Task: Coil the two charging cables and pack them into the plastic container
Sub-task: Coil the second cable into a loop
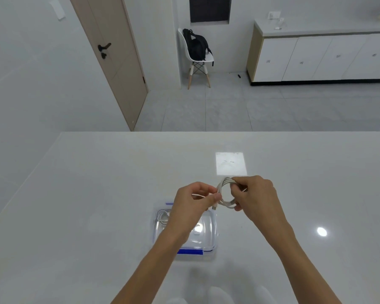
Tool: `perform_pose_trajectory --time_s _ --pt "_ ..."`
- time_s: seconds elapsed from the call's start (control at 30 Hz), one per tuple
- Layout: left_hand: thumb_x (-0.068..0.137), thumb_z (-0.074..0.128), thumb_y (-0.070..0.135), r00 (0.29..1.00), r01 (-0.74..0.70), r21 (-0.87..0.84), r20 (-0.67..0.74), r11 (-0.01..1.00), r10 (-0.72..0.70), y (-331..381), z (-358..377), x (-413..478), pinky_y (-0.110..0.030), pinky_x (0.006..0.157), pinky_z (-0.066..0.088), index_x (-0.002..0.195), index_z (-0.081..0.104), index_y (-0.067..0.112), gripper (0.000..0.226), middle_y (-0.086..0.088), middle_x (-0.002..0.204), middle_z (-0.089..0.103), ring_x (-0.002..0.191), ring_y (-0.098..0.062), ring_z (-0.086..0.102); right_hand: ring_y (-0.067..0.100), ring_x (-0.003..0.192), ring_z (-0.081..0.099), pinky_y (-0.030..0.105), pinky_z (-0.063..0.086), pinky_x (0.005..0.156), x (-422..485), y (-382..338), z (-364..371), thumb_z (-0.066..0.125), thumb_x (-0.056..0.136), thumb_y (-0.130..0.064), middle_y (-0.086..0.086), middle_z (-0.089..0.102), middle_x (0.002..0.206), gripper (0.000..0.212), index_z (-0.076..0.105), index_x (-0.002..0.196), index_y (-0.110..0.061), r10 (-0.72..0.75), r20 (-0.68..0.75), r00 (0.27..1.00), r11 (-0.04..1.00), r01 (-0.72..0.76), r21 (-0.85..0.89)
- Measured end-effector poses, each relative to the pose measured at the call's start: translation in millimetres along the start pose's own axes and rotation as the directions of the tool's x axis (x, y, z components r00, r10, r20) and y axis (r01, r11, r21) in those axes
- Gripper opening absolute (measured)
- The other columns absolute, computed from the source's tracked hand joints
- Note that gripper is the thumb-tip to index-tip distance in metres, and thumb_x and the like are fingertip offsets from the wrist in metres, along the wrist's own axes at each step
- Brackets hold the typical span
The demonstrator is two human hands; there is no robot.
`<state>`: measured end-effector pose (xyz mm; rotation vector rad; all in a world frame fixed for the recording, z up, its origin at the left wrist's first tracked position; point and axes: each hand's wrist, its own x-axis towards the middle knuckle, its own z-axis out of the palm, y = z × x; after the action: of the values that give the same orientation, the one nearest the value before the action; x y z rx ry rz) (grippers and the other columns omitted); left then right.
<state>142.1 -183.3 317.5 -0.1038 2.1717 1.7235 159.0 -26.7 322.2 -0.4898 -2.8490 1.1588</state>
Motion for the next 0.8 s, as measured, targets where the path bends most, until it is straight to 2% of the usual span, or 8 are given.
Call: perform_pose_trajectory --time_s 0.07,0.17,0.27,0.37,0.43,0.57,0.67,0.8 --pt "0.081 0.077 0.025 1.000 0.004 -0.009 0.022 1.000 -0.004 -3 -4 4 -0.029 0.085 0.055 0.093 0.072 0.020 0.014 -0.003 0.093 0.073 0.091 -0.017 0.069 0.004 0.044 0.065 0.012 0.036 0.038 -3 -1 -1 0.052 0.092 -0.014 0.013 0.066 0.061 0.026 0.068 0.073 -0.004 0.005 0.007 1.000 1.000 -0.005 0.029" --pt "0.087 0.072 0.022 0.994 0.018 -0.078 0.112 0.997 -0.009 -6 -13 9 -0.031 0.090 0.056 0.101 0.067 0.012 0.018 -0.007 0.099 0.073 0.097 -0.021 0.070 0.007 0.048 0.068 0.010 0.043 0.045 -6 -6 -5 0.056 0.093 -0.016 0.006 0.068 0.060 0.024 0.073 0.076 -0.012 0.009 0.037 0.999 0.992 -0.013 0.129" --pt "0.095 0.061 0.022 0.982 0.037 -0.222 0.188 0.974 0.005 -10 -18 13 -0.042 0.089 0.058 0.117 0.057 0.010 0.025 -0.012 0.114 0.069 0.104 -0.024 0.069 0.013 0.053 0.070 0.025 0.060 0.061 -4 -8 -8 0.062 0.093 -0.019 0.002 0.072 0.066 0.018 0.078 0.085 -0.019 0.024 0.174 0.984 0.947 -0.078 0.313" --pt "0.101 0.048 0.023 0.967 0.018 -0.259 0.250 0.966 0.049 -14 -20 8 -0.043 0.086 0.059 0.124 0.057 0.010 0.027 -0.013 0.110 0.073 0.101 -0.026 0.071 0.013 0.057 0.069 0.027 0.061 0.063 -3 -9 -12 0.066 0.092 -0.022 0.003 0.074 0.072 0.013 0.078 0.089 -0.018 0.018 0.277 0.961 0.893 -0.140 0.428" --pt "0.103 0.044 0.021 0.977 -0.024 -0.226 0.201 0.974 0.071 -17 -20 5 -0.036 0.081 0.060 0.121 0.061 0.009 0.028 -0.010 0.105 0.075 0.096 -0.023 0.073 0.013 0.057 0.067 0.028 0.060 0.064 -2 -10 -12 0.068 0.091 -0.022 0.005 0.072 0.072 0.012 0.077 0.097 -0.019 0.019 0.303 0.953 0.853 -0.174 0.493" --pt "0.104 0.042 0.021 0.990 -0.142 -0.077 -0.017 0.987 0.142 -25 -9 2 -0.028 0.071 0.061 0.119 0.061 0.017 0.025 -0.003 0.100 0.071 0.089 -0.016 0.071 0.013 0.056 0.067 0.028 0.059 0.061 -7 -13 4 0.068 0.091 -0.026 0.004 0.064 0.071 0.037 0.061 0.125 -0.038 -0.047 0.325 0.944 0.878 -0.116 0.464" --pt "0.105 0.037 0.024 0.965 -0.193 0.050 -0.170 0.980 0.199 -28 -2 -1 -0.024 0.071 0.057 0.116 0.053 0.028 0.020 0.012 0.093 0.062 0.083 -0.010 0.064 0.009 0.054 0.065 0.026 0.059 0.058 -17 -20 23 0.065 0.092 -0.023 0.000 0.066 0.074 0.038 0.062 0.130 -0.030 -0.082 0.247 0.965 0.860 -0.057 0.508" --pt "0.106 0.033 0.026 0.967 -0.203 -0.042 -0.165 0.978 0.193 -26 -9 -1 -0.014 0.069 0.052 0.104 0.051 0.041 0.024 0.014 0.089 0.058 0.079 -0.005 0.057 0.010 0.054 0.066 0.024 0.058 0.057 -23 -22 43 0.063 0.094 -0.019 0.002 0.069 0.076 0.035 0.064 0.128 -0.024 -0.006 0.141 0.990 0.812 -0.078 0.579"
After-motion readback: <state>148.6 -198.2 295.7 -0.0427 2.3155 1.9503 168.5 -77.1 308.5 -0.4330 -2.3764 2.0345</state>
